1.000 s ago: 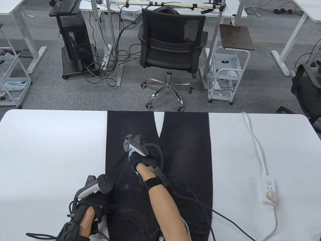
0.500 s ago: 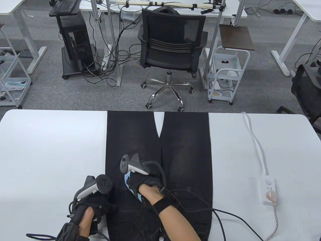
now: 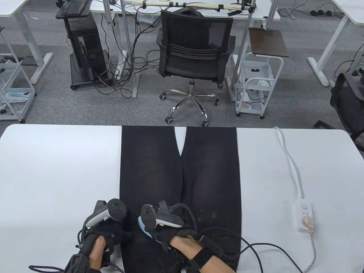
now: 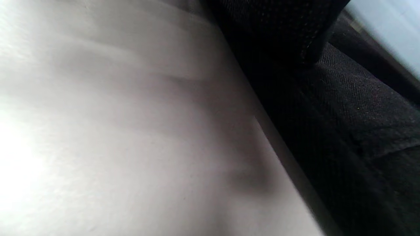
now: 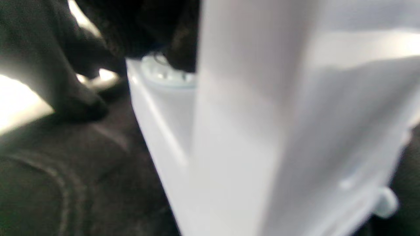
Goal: Iron trousers with electric iron on table
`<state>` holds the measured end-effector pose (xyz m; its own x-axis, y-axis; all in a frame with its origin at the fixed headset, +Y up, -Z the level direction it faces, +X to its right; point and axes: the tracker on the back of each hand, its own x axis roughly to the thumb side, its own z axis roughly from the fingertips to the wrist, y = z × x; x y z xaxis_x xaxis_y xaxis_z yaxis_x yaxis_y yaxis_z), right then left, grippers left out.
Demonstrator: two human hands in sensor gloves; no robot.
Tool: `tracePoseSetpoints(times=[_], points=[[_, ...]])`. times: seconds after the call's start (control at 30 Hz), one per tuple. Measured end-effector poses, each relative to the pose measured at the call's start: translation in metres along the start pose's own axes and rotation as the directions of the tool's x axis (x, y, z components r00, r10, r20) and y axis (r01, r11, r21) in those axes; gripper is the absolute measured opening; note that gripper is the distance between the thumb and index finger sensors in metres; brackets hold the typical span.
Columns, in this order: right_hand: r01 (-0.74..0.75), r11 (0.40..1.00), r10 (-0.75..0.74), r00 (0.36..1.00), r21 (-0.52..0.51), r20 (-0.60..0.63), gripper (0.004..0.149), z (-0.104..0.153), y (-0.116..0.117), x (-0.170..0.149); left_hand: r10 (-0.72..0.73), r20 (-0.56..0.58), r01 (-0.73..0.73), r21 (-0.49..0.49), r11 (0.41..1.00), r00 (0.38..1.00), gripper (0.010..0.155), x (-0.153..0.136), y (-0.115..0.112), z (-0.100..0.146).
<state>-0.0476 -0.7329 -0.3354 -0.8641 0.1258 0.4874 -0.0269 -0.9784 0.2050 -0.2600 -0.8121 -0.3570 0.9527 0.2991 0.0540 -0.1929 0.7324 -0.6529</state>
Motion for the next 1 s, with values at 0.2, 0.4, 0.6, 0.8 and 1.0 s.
tracePoseSetpoints(times=[0.2,0.4,0.6,0.8,1.0], points=[[0.215,0.949,-0.22,0.976,-0.231,0.003,0.052,0.067,-0.041,-0.063,-0.026,0.009,0.025,0.052,0.998,1.0,0.103,0.002,0.005,0.006],[0.248,0.843,-0.336,0.936,-0.478,-0.106,0.052,0.136,-0.055,-0.15,-0.024,0.168,-0.01,0.2,0.98,0.986,0.103,0.043,0.035,0.018],[0.259,0.76,-0.456,0.866,-0.596,-0.204,0.052,0.151,-0.026,-0.195,-0.09,0.276,0.048,0.155,0.987,0.957,0.107,0.121,0.055,-0.01],[0.16,0.806,-0.369,0.889,-0.57,-0.272,0.052,0.14,-0.008,-0.195,-0.276,0.224,0.285,-0.008,0.958,0.935,0.116,0.171,0.04,-0.071],[0.136,0.802,-0.373,0.875,-0.582,-0.308,0.052,0.142,-0.006,-0.201,-0.242,0.227,0.292,-0.222,0.93,0.943,0.119,0.167,0.006,-0.102]])
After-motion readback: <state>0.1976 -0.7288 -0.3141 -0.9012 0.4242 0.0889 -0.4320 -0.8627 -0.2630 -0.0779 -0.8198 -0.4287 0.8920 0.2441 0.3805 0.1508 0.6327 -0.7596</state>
